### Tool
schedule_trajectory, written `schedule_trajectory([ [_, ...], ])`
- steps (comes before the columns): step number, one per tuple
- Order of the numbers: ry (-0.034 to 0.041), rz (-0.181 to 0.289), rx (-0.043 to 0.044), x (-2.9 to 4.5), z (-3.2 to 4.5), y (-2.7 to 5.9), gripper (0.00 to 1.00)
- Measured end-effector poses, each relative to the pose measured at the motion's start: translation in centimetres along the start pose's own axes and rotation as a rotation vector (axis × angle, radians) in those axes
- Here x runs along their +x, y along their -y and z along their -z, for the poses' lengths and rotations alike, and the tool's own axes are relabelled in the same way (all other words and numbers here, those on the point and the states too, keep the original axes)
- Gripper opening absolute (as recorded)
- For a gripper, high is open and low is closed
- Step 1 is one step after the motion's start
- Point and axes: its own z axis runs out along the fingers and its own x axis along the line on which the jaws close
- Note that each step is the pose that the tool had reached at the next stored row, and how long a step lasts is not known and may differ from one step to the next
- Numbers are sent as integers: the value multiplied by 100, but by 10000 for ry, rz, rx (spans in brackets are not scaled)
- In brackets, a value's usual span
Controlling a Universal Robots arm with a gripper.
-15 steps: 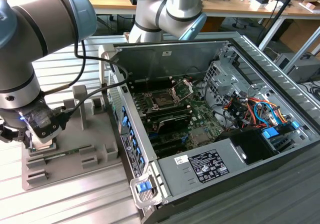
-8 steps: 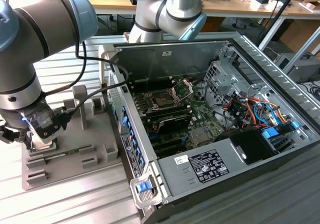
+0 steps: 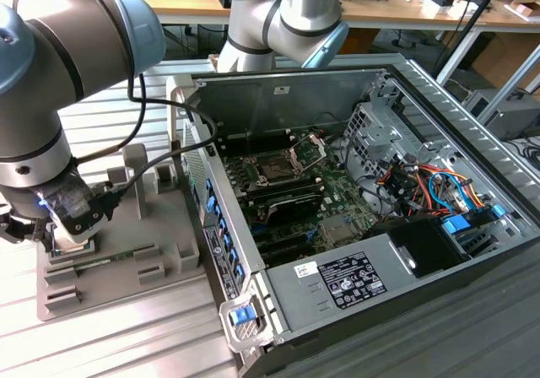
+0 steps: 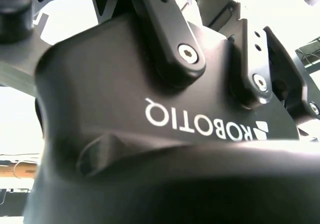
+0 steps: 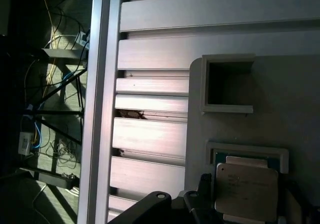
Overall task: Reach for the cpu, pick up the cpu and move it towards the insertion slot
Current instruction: 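Pick up the cpu and move it towards the insertion slot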
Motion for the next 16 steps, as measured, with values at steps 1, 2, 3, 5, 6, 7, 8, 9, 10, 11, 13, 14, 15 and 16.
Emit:
schedule_trajectory([
  [1,0,1,0,0,-2,0,62],
  [2,-1,2,1,0,-2,0,62],
  [3,0,2,1,0,-3,0,62],
  [5,1,2,0,0,-3,0,62],
  [6,1,2,0,0,-3,0,62],
  [7,1,2,0,0,-4,0,62],
  [8,1,2,0,0,-4,0,62],
  [9,1,2,0,0,-4,0,62],
  [10,0,2,0,0,-4,0,62],
  [11,-1,2,0,0,-4,0,62],
  [13,-5,-1,1,2,-3,-1,60],
  [14,-2,-1,1,1,-3,-1,55],
  [15,-1,0,1,1,-3,-1,55],
  [16,-1,1,0,1,-4,0,55],
])
